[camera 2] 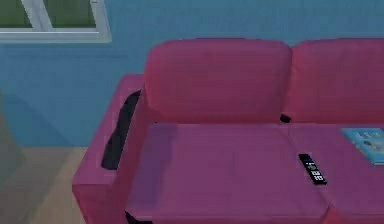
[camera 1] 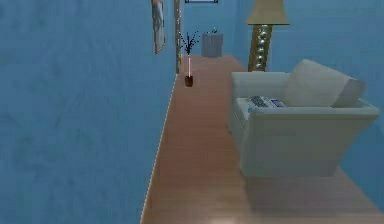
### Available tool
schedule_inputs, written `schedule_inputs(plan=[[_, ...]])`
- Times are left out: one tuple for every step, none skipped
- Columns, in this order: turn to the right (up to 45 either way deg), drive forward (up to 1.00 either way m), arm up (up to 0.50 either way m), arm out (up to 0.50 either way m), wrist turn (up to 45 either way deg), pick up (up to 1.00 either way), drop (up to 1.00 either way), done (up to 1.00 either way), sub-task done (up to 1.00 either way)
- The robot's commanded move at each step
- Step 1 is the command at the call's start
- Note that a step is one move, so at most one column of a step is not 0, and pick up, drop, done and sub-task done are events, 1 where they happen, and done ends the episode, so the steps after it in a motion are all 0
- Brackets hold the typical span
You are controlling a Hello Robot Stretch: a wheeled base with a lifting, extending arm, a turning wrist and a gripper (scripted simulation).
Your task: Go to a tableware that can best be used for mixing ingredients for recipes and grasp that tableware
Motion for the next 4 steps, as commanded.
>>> schedule_inputs(plan=[[3.0,0.00,0.00,0.00,0.0,0.00,0.00,0.00,0.00],[0.0,1.00,0.00,0.00,0.0,0.00,0.00,0.00,0.00],[0.0,1.00,0.00,0.00,0.0,0.00,0.00,0.00,0.00],[0.0,0.85,0.00,0.00,0.0,0.00,0.00,0.00,0.00]])
